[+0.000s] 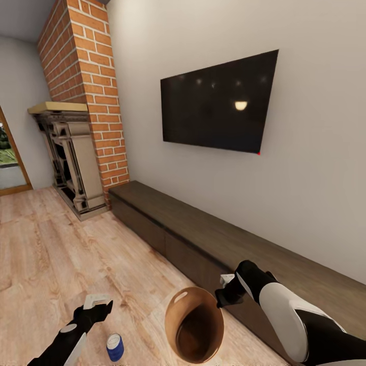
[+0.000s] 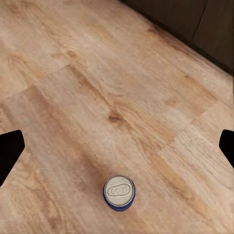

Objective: Put the three can of soda from the living room inside the tash can in the kitchen.

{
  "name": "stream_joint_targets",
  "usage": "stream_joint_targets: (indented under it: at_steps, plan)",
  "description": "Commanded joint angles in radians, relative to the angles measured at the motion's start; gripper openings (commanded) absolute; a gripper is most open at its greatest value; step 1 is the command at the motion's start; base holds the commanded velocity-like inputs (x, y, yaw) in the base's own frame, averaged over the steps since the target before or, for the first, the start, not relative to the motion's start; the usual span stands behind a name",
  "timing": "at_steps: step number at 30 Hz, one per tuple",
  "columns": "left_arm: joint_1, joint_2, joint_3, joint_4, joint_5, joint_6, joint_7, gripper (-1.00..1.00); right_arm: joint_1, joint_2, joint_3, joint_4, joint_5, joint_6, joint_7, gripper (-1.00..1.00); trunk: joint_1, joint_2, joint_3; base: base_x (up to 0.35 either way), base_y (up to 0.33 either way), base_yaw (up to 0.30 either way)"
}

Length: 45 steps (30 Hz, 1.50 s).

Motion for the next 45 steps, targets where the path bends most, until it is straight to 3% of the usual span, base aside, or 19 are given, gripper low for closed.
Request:
stream_joint_targets:
  at_steps: [1,6,15,18,20,26,28,33,36,40,45]
  plan:
    - [0.0,0.0,-0.001,0.0,0.0,-0.014,0.001,1.0,-0.001,0.0,-0.014,0.0,-0.028,0.008,0.004,-1.0,0.004,-0.007,-0.003,0.0,0.0,0.0]
    - [-0.001,-0.001,-0.005,-0.008,-0.001,-0.062,0.003,1.0,-0.001,0.0,-0.014,0.0,-0.028,0.008,0.005,-1.0,0.023,-0.042,-0.019,0.0,0.0,0.0]
    - [0.028,-0.001,-0.005,0.0,-0.001,-0.092,0.002,1.0,-0.001,-0.001,-0.014,0.0,-0.028,0.008,0.011,-1.0,0.023,-0.042,-0.019,0.0,0.0,0.0]
    - [0.043,0.0,-0.003,0.058,0.0,-0.142,0.001,1.0,-0.001,-0.001,-0.014,0.0,-0.028,0.008,0.011,-1.0,0.023,-0.042,-0.019,0.0,0.0,0.0]
    - [0.049,0.002,0.0,0.162,0.001,-0.175,0.002,1.0,-0.001,-0.001,-0.014,0.0,-0.028,0.008,0.011,-1.0,0.023,-0.042,-0.019,0.0,0.0,0.0]
    - [0.05,0.006,0.005,0.319,0.005,-0.185,0.019,1.0,-0.001,-0.001,-0.014,0.0,-0.028,0.008,0.012,-1.0,0.023,-0.042,-0.019,0.0,0.0,0.0]
    - [0.05,0.009,0.017,0.357,0.009,-0.192,0.054,1.0,-0.001,-0.001,-0.014,0.0,-0.028,0.008,0.013,-1.0,0.023,-0.042,-0.019,0.0,0.0,0.0]
    - [0.051,0.012,0.044,0.372,0.015,-0.236,0.077,1.0,-0.001,-0.001,-0.014,0.0,-0.028,0.008,0.013,-1.0,0.023,-0.042,-0.019,0.0,0.0,0.0]
    - [0.051,0.012,0.051,0.377,0.015,-0.328,0.082,1.0,-0.001,-0.001,-0.014,0.0,-0.028,0.008,0.014,-1.0,0.023,-0.042,-0.019,0.0,0.0,0.0]
    - [0.051,0.012,0.05,0.378,0.011,-0.402,0.082,1.0,-0.001,-0.001,-0.014,0.0,-0.028,0.008,0.014,-1.0,0.023,-0.042,-0.019,0.0,0.0,0.0]
    - [0.051,0.012,0.048,0.378,0.009,-0.426,0.075,1.0,-0.001,-0.001,-0.014,0.0,-0.028,0.008,0.014,-1.0,0.023,-0.042,-0.019,0.0,0.0,0.0]
